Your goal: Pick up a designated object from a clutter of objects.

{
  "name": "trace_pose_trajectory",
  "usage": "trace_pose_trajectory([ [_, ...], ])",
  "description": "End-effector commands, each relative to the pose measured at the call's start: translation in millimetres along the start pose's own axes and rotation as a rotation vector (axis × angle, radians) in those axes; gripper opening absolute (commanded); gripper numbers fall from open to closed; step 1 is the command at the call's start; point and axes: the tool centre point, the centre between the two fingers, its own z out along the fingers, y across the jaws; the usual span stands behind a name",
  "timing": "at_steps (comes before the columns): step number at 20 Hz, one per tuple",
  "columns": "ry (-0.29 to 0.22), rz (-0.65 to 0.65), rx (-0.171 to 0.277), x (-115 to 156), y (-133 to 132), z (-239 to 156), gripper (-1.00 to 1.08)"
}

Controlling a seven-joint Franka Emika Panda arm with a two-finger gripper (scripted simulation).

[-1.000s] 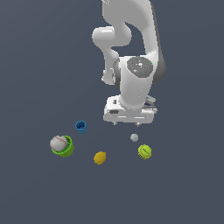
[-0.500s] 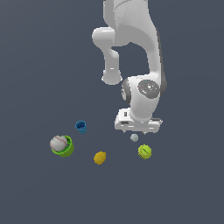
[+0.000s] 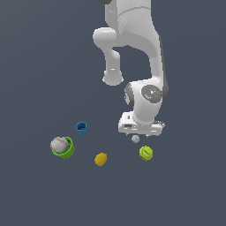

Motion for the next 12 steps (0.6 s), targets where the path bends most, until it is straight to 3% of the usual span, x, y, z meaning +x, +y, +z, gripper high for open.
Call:
trace_pose_trajectory([
  [1, 0.000, 0.000, 0.000, 0.0, 0.1, 2.5, 1.00],
  [12, 0.002, 0.002, 0.001, -0.6, -0.3, 46.5, 1.00],
])
